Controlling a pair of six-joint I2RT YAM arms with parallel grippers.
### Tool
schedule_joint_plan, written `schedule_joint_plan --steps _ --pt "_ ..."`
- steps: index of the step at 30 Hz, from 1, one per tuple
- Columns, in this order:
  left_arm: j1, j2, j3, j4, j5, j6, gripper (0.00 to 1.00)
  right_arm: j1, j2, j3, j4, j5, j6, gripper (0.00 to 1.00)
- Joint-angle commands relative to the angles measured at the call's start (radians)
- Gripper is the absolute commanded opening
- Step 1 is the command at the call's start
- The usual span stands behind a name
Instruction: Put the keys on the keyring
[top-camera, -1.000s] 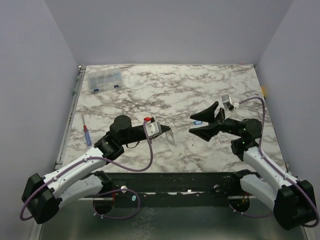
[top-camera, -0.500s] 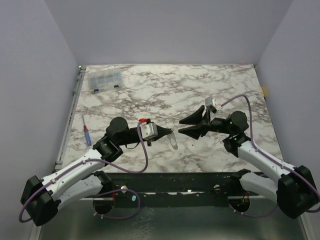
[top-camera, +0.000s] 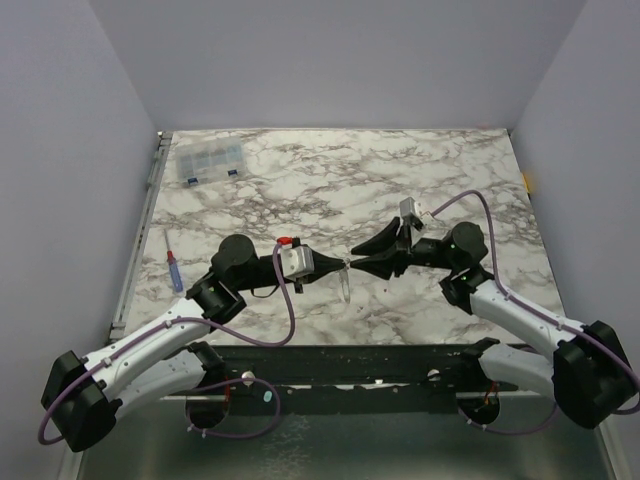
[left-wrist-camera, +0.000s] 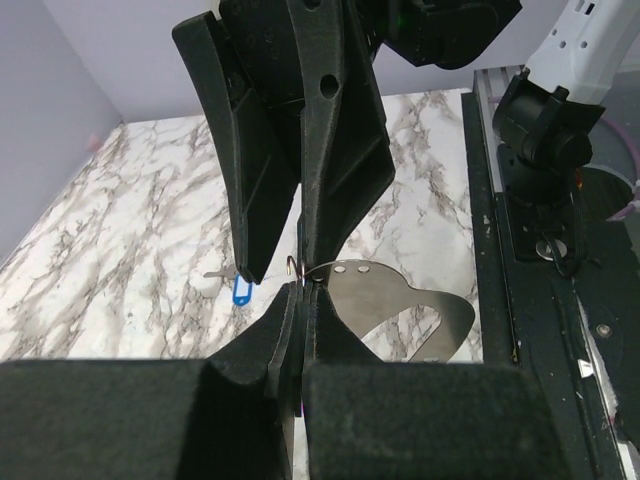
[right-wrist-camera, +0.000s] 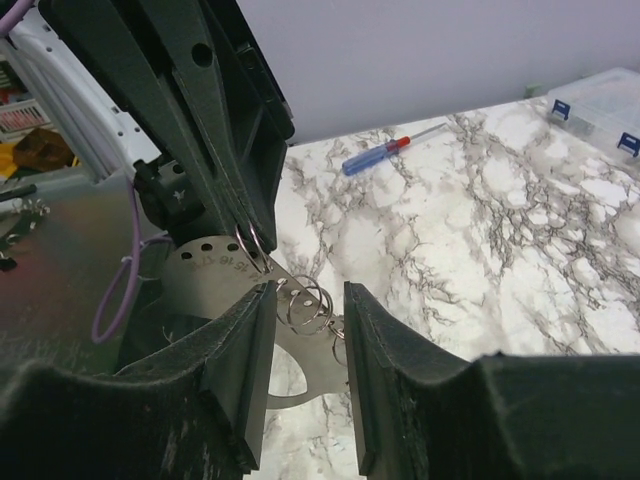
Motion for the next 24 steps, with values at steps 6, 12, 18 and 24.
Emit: schedule_joint_plan --steps 6,12,18,24 --pt "0.004 0.008 -0.008 0.049 0.038 -0.017 0.0 0.033 -0.004 0.028 0.012 0.024 -0.024 0.35" --pt "0.004 0.013 -0.009 0.057 0.037 -0.023 0.0 0.047 0.001 0.034 0.008 0.025 -0.031 0.29" --pt "0.003 0.016 -0.014 0.063 0.029 -0.028 0.0 0.063 0.005 0.045 0.0 0.024 -0.042 0.28" --pt "0.004 0.018 -0.015 0.066 0.028 -0.03 0.0 0.075 -0.003 0.05 -0.009 0.022 -0.047 0.31"
